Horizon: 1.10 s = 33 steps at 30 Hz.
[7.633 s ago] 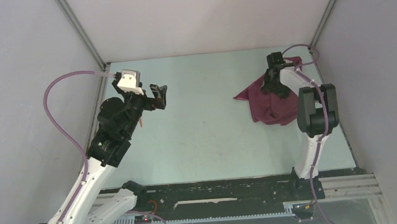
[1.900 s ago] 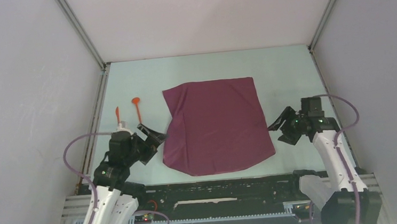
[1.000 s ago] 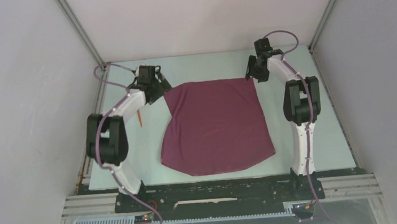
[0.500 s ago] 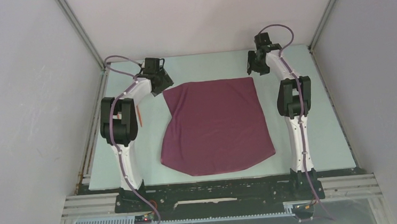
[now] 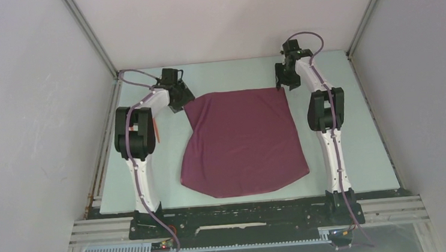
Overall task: Fold the napkin into a case and place the utensils inside
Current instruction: Flatten out the crumpled napkin at the center of the board.
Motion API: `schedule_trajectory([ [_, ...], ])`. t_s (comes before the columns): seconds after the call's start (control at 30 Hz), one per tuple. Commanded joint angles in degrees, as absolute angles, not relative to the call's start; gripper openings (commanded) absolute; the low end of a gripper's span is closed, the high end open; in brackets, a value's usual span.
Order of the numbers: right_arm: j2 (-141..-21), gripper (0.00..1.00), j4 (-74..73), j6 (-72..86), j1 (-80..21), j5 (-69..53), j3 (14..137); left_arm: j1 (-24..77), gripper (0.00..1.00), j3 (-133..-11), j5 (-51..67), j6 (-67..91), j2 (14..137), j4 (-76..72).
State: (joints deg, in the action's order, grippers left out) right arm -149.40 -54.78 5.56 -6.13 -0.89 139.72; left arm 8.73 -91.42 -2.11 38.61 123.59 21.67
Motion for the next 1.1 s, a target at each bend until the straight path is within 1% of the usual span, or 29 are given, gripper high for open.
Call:
schedule_trajectory([
  [0.0,-151.4,0.63,-58.1,3.2,-6.1,-4.3,142.1,7.3,0.66,-93.1,2.6,40.8,126.4,21.7],
  [0.07,-151.7,0.59,-58.0,3.1,-6.1,-4.4,142.5,7.2,0.60,-93.5,2.6,41.2,126.8,21.1],
  [0.17,-152.2,0.47,-58.5,3.1,-6.7,-2.5,143.4,6.9,0.50,-95.5,3.5,40.9,127.8,21.9],
  [0.23,-152.5,0.37,-58.8,3.0,-7.4,0.6,144.3,6.7,0.38,-97.3,4.0,40.1,128.8,22.8],
  [0.27,-152.5,0.33,-58.7,2.8,-8.0,2.7,144.5,6.5,0.34,-98.1,4.0,39.6,129.1,23.2],
  [0.3,-152.5,0.27,-58.5,2.7,-8.4,4.1,144.6,6.3,0.29,-98.8,4.2,39.0,129.4,23.4],
  [0.37,-152.0,0.12,-57.5,2.3,-9.0,6.8,144.5,6.0,0.24,-100.3,4.8,37.2,129.8,23.5],
  [0.43,-151.3,0.00,-55.5,2.6,-8.9,8.4,144.2,5.7,0.19,-102.0,4.9,35.5,129.8,23.8],
  [0.5,-149.7,0.00,-53.0,3.3,-8.4,8.3,143.3,5.4,0.16,-103.6,4.6,33.5,129.0,24.0],
  [0.6,-144.7,0.00,-45.9,5.4,-7.4,6.8,137.6,5.5,0.03,-105.5,3.5,29.9,127.0,23.8],
  [0.7,-139.1,0.00,-38.3,9.2,-5.9,5.7,129.3,5.5,0.01,-106.6,2.8,26.9,124.5,22.4],
  [0.8,-135.7,0.00,-34.2,12.2,-4.3,5.2,124.9,5.6,0.00,-106.7,3.1,25.0,122.3,19.9],
  [0.87,-135.1,0.00,-33.8,11.8,-3.5,1.5,124.0,5.6,0.00,-106.7,3.2,24.7,121.5,18.8],
  [0.9,-135.8,0.02,-35.4,11.1,-3.2,-1.9,125.1,5.6,0.00,-106.8,2.6,25.0,121.4,18.9],
  [0.93,-136.7,0.12,-37.5,10.0,-3.2,-3.3,126.7,5.6,0.00,-106.8,2.0,25.5,121.2,19.4],
  [0.97,-137.5,0.26,-39.4,8.7,-3.4,-3.9,127.5,5.6,0.00,-106.8,1.4,26.4,121.0,20.5],
  [1.0,-138.0,0.38,-40.5,7.0,-3.8,-3.8,127.7,5.6,0.01,-106.7,0.9,27.3,120.9,21.8],
  [1.03,-138.5,0.48,-41.4,5.6,-4.3,-3.1,127.7,5.5,0.09,-106.4,0.4,28.1,120.9,23.1],
  [1.07,-138.9,0.57,-42.0,4.1,-5.0,-2.6,127.6,5.6,0.25,-106.1,0.2,28.6,121.0,24.3],
])
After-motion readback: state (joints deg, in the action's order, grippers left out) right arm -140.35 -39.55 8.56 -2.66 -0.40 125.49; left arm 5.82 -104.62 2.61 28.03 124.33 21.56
